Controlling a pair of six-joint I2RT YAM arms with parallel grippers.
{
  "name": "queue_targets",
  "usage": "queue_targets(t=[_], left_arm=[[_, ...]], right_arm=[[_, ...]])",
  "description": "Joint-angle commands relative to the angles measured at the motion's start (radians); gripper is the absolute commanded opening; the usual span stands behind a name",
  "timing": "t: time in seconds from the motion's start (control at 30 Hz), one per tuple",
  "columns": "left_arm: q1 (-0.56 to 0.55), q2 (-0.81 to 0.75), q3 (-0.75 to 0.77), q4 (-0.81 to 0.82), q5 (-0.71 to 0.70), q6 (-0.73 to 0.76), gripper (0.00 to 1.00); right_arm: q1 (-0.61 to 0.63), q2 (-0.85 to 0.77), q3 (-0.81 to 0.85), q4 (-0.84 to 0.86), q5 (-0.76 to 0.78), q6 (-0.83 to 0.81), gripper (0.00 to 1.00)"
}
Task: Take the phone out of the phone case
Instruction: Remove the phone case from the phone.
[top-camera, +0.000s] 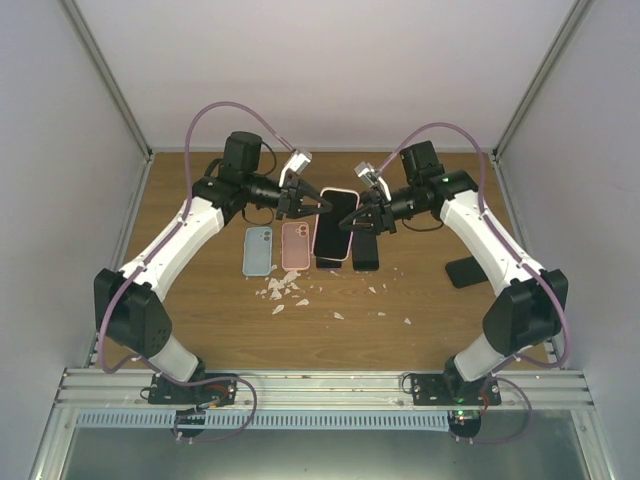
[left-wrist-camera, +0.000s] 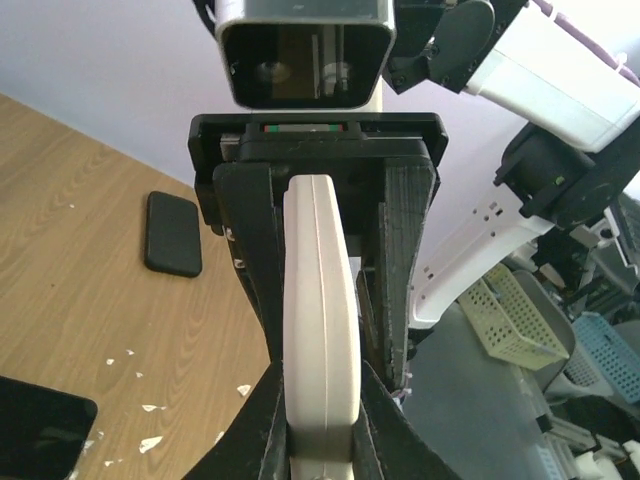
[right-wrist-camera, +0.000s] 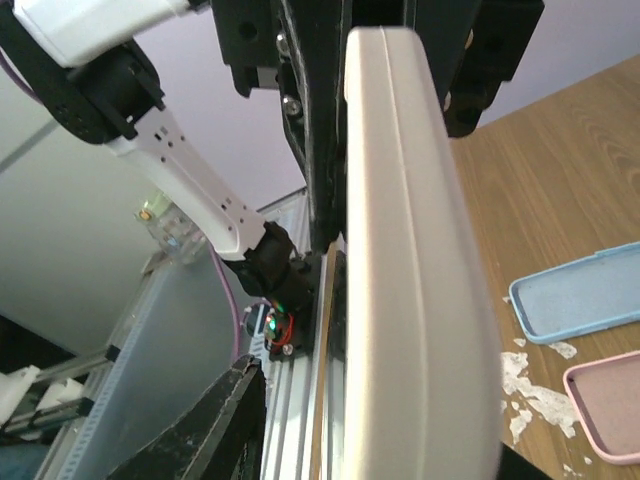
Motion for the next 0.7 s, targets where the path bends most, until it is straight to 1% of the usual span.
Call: queue_targets(t=[0.0, 0.13, 0.27, 0.33, 0.37, 0.43, 0.47, 0.53, 0.63, 0.67], left_arm=[[-0.017, 0.006, 0.072, -0.138, -0.003, 0.194, 0.00], [-0.032, 0.018, 0.086, -0.220, -0.021, 0.289, 0.00], [-0.053, 0.032, 0.104, -0.295, -0.044, 0.366, 0.00], [-0.061, 0.037, 0.109, -0.317, -0.058, 0.389, 0.00], [-0.062, 0.037, 0.110, -0.322, -0.060, 0.394, 0.00], [-0.064, 0.040, 0.114, -0.327, -0.067, 0.399, 0.00], [-0.064, 0.041, 0.117, -0.328, -0.070, 0.400, 0.00], [-0.064, 0.047, 0.129, -0.336, -0.078, 0.407, 0.00], [-0.061, 0.065, 0.159, -0.354, -0.095, 0.411, 0.00], [-0.058, 0.071, 0.169, -0.352, -0.100, 0.403, 0.04]], right_arm=[[0.012, 0.015, 0.048, -0.180, 0.039, -0.171, 0.33], [0.012, 0.039, 0.093, -0.275, 0.065, -0.253, 0.33], [0.013, 0.064, 0.132, -0.332, 0.093, -0.296, 0.32], [0.012, 0.072, 0.148, -0.349, 0.105, -0.309, 0.28], [0.014, 0.075, 0.154, -0.354, 0.112, -0.315, 0.24], [0.015, 0.080, 0.159, -0.365, 0.120, -0.326, 0.15], [0.015, 0.080, 0.160, -0.368, 0.122, -0.332, 0.08], [0.017, 0.079, 0.161, -0.377, 0.126, -0.343, 0.01], [0.017, 0.078, 0.174, -0.377, 0.111, -0.344, 0.00], [0.016, 0.080, 0.183, -0.379, 0.097, -0.341, 0.00]])
